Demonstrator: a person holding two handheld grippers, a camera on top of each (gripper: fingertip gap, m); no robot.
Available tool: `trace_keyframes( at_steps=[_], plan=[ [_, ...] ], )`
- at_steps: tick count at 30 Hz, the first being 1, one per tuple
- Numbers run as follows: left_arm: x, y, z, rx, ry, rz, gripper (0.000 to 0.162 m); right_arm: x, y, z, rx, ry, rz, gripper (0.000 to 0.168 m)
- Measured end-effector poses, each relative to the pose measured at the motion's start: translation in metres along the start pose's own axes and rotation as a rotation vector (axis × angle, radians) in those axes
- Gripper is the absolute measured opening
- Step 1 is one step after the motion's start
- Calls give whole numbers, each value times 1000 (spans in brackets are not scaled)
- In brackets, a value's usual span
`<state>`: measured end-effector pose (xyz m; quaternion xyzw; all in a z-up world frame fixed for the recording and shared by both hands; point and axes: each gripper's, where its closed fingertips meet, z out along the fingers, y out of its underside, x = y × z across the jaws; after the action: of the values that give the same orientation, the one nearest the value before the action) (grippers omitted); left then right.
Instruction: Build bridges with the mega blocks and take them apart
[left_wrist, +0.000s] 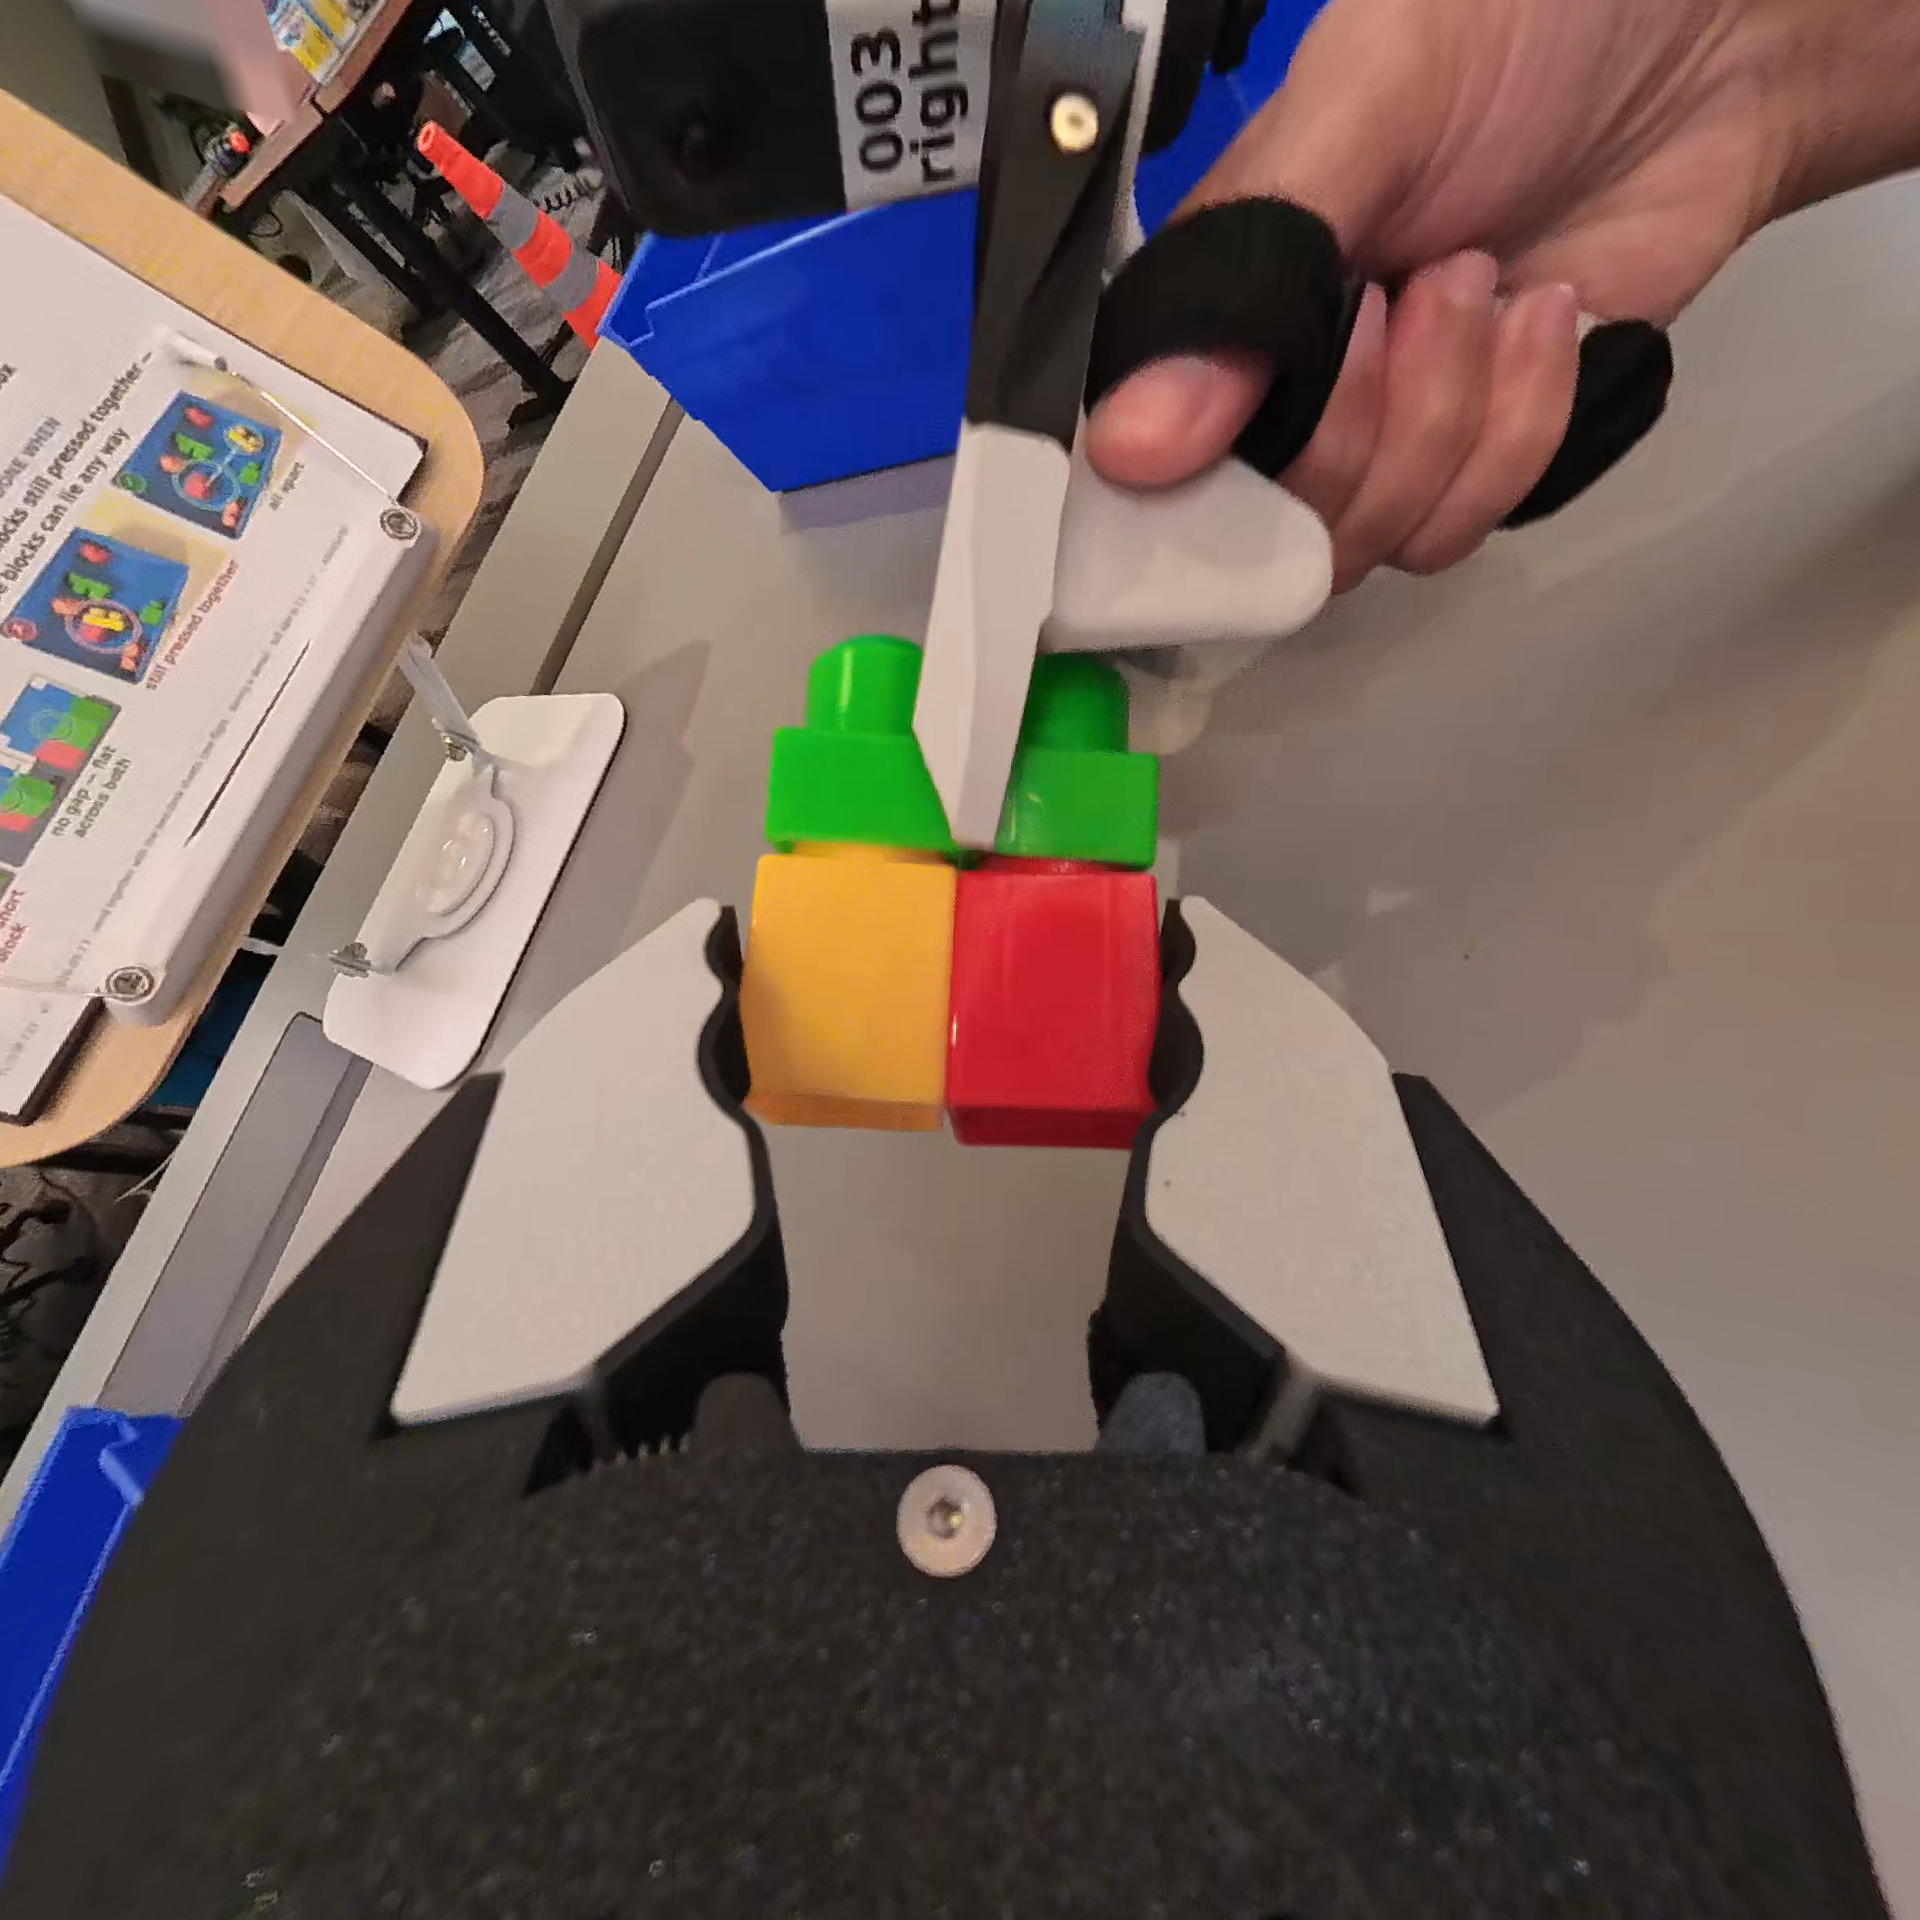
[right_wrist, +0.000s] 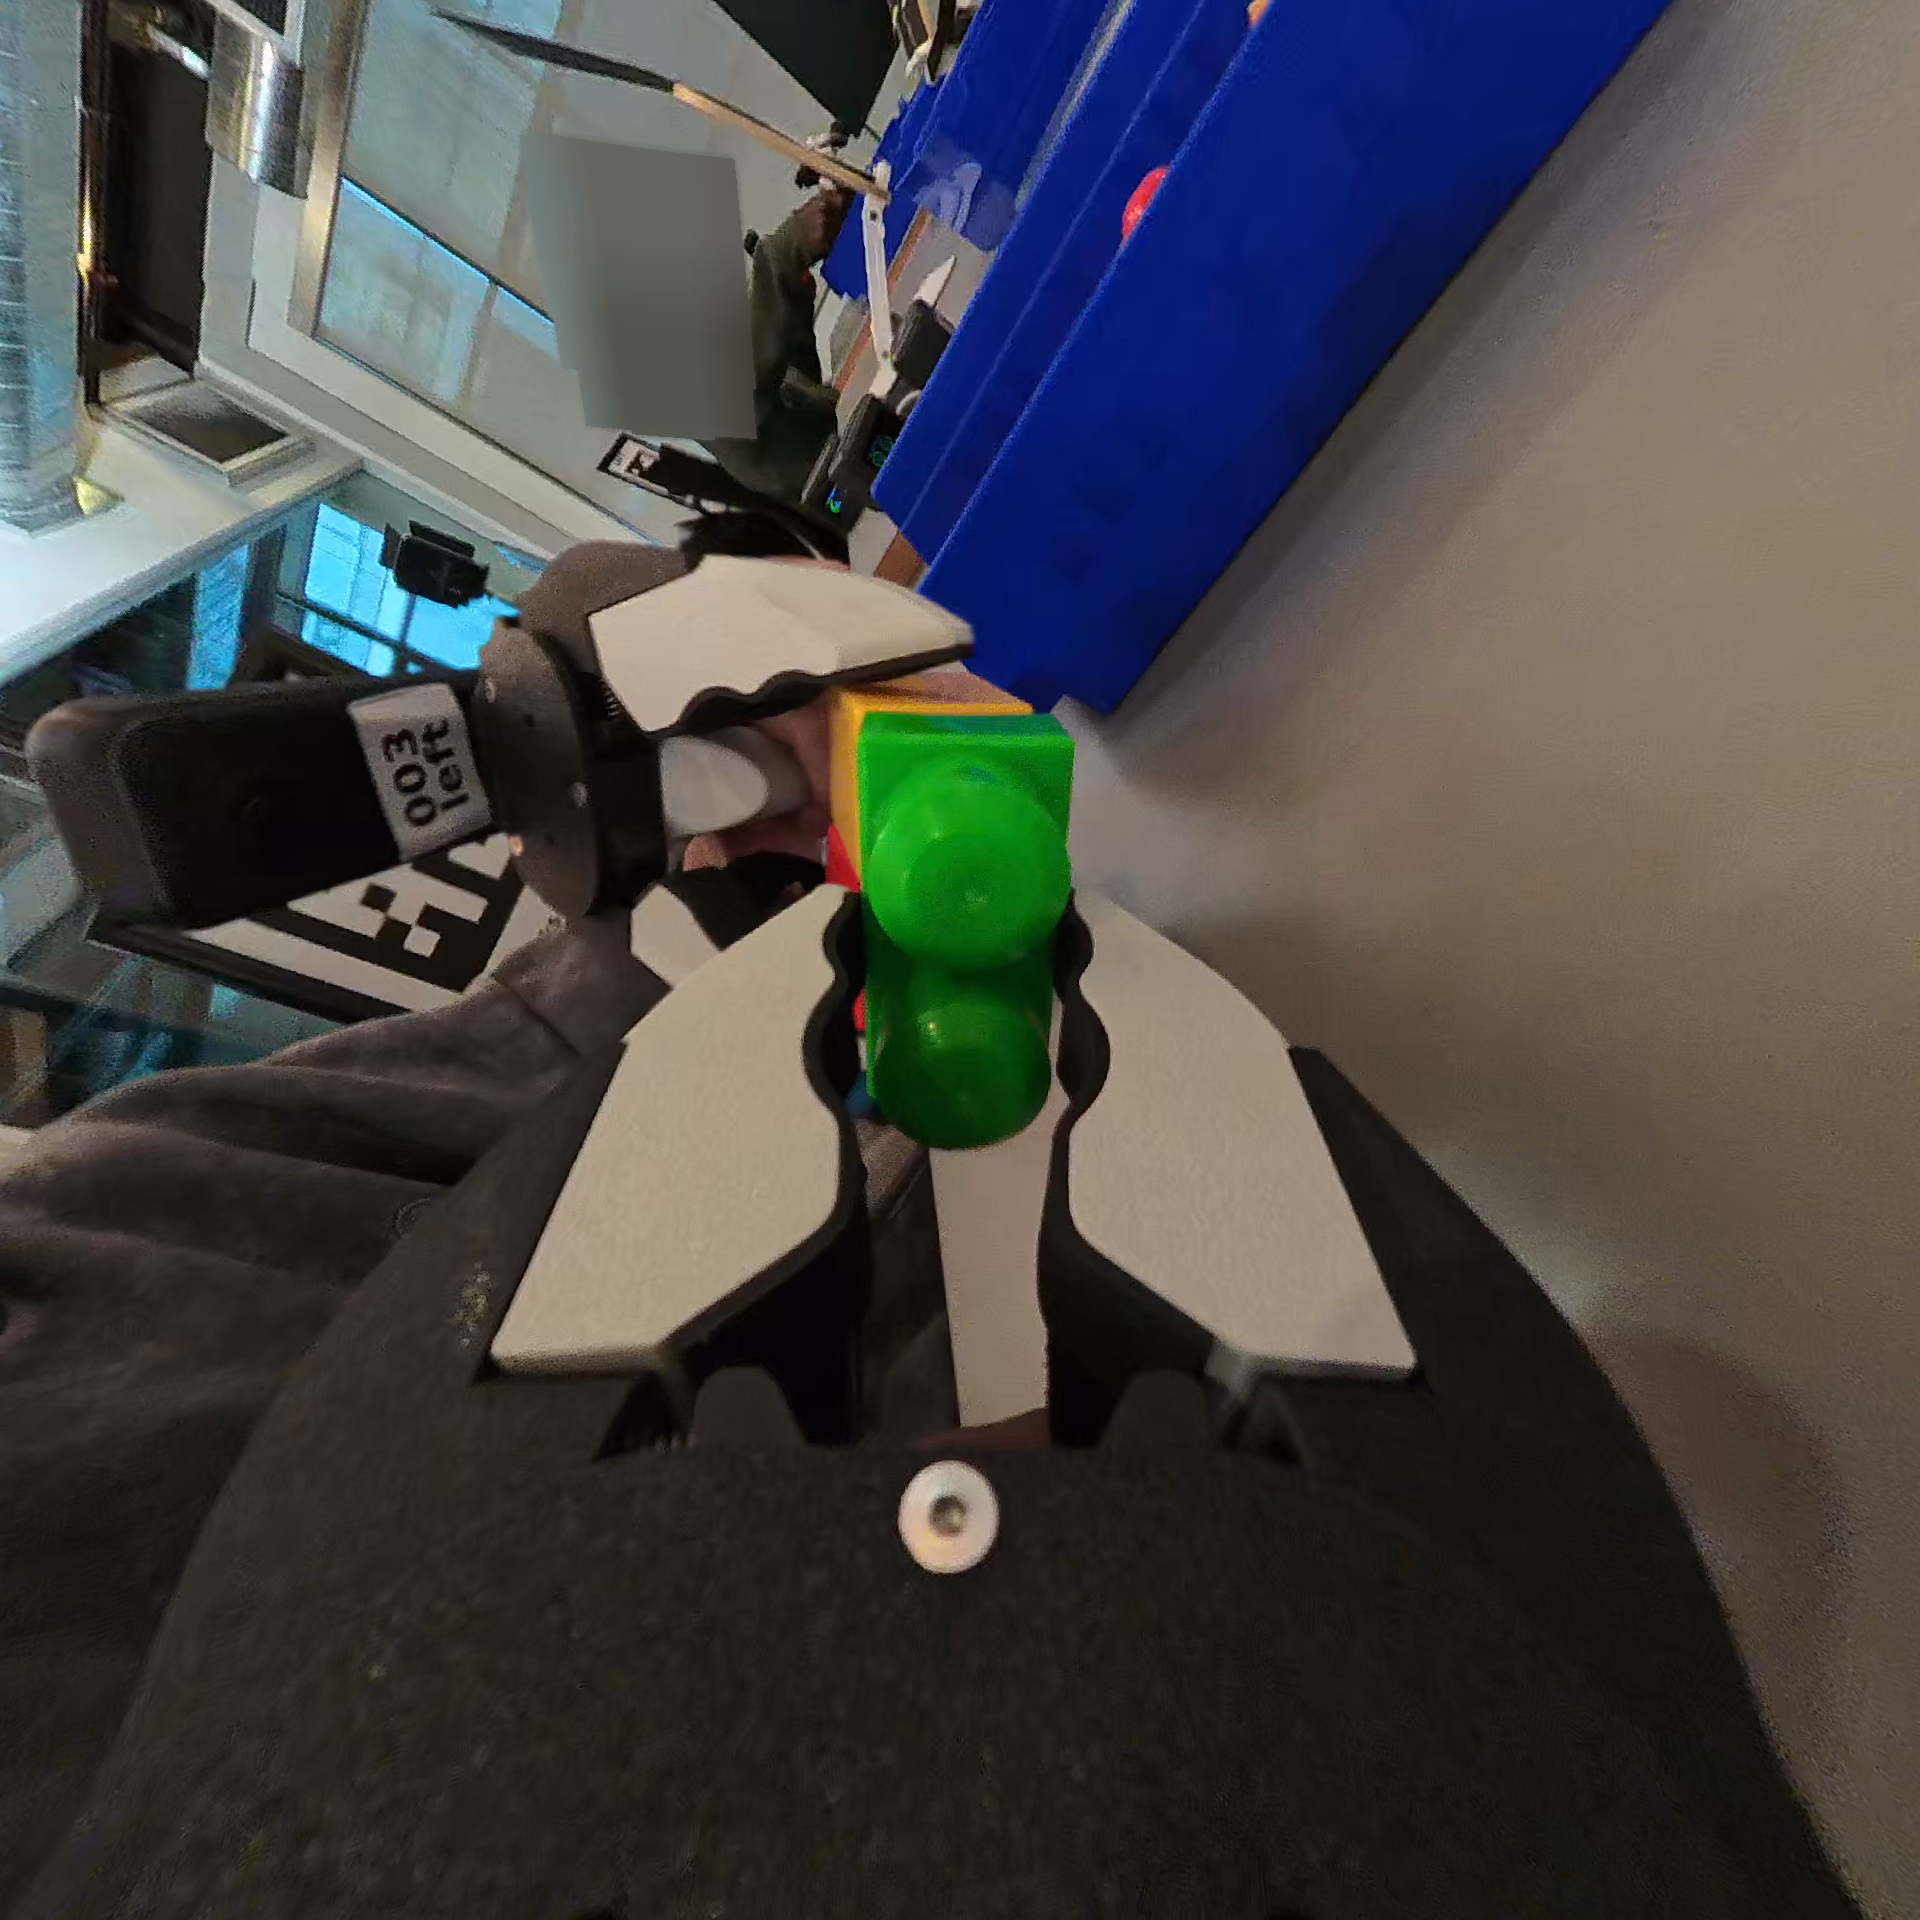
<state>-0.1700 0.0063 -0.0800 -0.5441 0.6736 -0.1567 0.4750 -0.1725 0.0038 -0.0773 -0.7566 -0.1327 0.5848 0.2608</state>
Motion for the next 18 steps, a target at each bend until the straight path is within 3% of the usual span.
trace_keyframes(
  at_steps=[3,10,18],
  plan=[
    [0,-3,5,3,-6,0,75,1,-4,-5,82,-55,38,34],
    [7,-3,14,17,23,-34,75,11,4,-8,100,-91,67,35],
    [10,-7,12,63,52,-71,75,5,6,-10,149,-242,116,35]
  ],
)
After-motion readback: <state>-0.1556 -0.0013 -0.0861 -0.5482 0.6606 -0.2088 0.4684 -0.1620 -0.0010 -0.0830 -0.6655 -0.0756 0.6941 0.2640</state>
